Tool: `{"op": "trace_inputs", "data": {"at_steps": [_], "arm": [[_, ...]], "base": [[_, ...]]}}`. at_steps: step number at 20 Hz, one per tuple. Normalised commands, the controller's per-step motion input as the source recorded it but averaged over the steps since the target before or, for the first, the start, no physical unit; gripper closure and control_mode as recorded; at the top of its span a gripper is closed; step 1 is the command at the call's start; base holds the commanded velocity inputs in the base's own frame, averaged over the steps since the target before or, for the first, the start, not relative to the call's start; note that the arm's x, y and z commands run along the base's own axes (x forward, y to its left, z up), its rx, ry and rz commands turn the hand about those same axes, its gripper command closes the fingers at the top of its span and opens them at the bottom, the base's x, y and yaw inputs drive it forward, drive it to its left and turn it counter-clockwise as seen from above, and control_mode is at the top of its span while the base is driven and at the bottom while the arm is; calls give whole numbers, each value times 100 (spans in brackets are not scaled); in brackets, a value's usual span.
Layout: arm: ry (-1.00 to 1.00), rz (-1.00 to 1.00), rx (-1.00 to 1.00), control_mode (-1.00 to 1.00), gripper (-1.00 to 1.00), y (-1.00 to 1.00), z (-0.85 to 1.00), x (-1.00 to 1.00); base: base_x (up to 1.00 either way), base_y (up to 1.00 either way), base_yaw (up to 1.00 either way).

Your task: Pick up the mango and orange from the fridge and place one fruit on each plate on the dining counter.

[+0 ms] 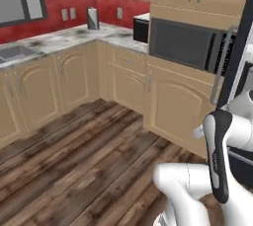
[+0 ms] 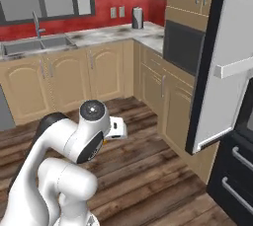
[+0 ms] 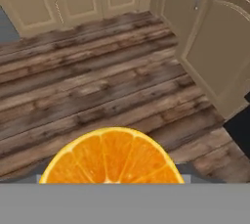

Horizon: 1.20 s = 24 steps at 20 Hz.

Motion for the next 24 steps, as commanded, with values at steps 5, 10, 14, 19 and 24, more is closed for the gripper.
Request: {"op": "trace_inputs", "data": {"at_steps": [5,10,14,19,24], "arm": [[0,0,0,100,100,0,0,0],[0,0,0,100,100,0,0,0],[0,0,0,100,100,0,0,0],[0,0,0,100,100,0,0,0],[0,0,0,100,100,0,0,0]], "base": [[-50,-6,48],[-59,-39,39],[-73,-30,35],[-95,-7,33],[-100,-8,29]]}}
